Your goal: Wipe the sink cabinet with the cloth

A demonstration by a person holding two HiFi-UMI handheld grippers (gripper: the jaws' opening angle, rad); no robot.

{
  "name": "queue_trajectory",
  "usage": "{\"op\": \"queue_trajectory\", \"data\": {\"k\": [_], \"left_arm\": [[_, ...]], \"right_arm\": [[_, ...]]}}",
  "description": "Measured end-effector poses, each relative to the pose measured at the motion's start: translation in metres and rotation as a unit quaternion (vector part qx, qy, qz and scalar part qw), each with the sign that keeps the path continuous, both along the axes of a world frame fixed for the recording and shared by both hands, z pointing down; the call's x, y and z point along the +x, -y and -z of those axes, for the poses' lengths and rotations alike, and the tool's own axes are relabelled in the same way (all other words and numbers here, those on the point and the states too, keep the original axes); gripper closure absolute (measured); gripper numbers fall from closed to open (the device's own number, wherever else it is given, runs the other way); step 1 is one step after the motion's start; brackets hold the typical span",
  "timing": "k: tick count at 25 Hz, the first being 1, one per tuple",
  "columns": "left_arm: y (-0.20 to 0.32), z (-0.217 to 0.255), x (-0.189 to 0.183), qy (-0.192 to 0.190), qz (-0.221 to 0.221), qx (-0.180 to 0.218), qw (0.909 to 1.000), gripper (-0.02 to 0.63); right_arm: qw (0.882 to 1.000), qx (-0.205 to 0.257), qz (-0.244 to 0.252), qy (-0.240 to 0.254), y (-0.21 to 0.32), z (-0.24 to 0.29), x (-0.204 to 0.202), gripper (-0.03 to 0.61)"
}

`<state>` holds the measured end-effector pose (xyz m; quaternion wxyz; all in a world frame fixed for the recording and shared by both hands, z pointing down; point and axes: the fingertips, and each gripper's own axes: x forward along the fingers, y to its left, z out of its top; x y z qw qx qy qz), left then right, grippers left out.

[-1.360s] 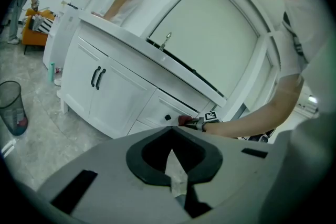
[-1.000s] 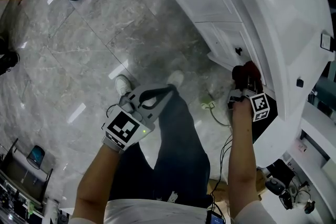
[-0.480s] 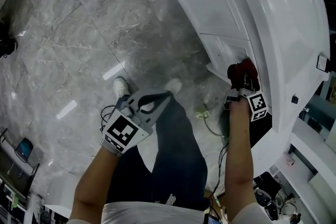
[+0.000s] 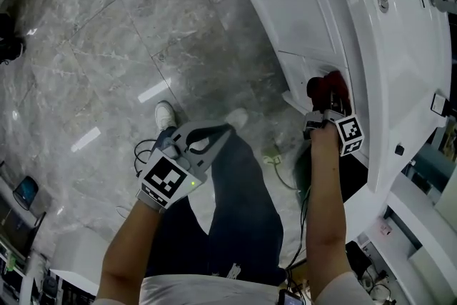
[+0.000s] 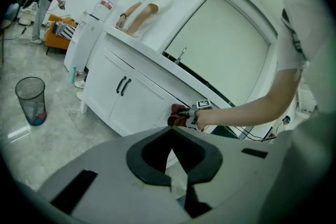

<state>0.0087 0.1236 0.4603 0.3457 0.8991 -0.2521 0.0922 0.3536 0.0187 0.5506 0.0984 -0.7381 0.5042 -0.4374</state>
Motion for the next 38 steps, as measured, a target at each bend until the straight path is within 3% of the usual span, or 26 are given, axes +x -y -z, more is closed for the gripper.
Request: {"op": "queue_trajectory", "data": {"k": [19,30,38], "left_arm": [[0.019,-0.032,0.01,0.028,-0.019,0.002,0.9994,0.603],[0.006,-0.033,0.042,0.031,-0.054,0.001,0.9981,0.602],[0.006,-0.032,0.043,0.034,-0.044,0.005,0.9985,0.602]], "right_arm": [[0.999,0.016,-0.027,0.01,0.006,-0.09,0.0,0.532],[0.999,0.029,-0.008,0.021,-0.01,-0.099,0.009,0.534],[1.0,0.019,-0.012,0.019,-0.036,-0.099,0.028,0.532]]}}
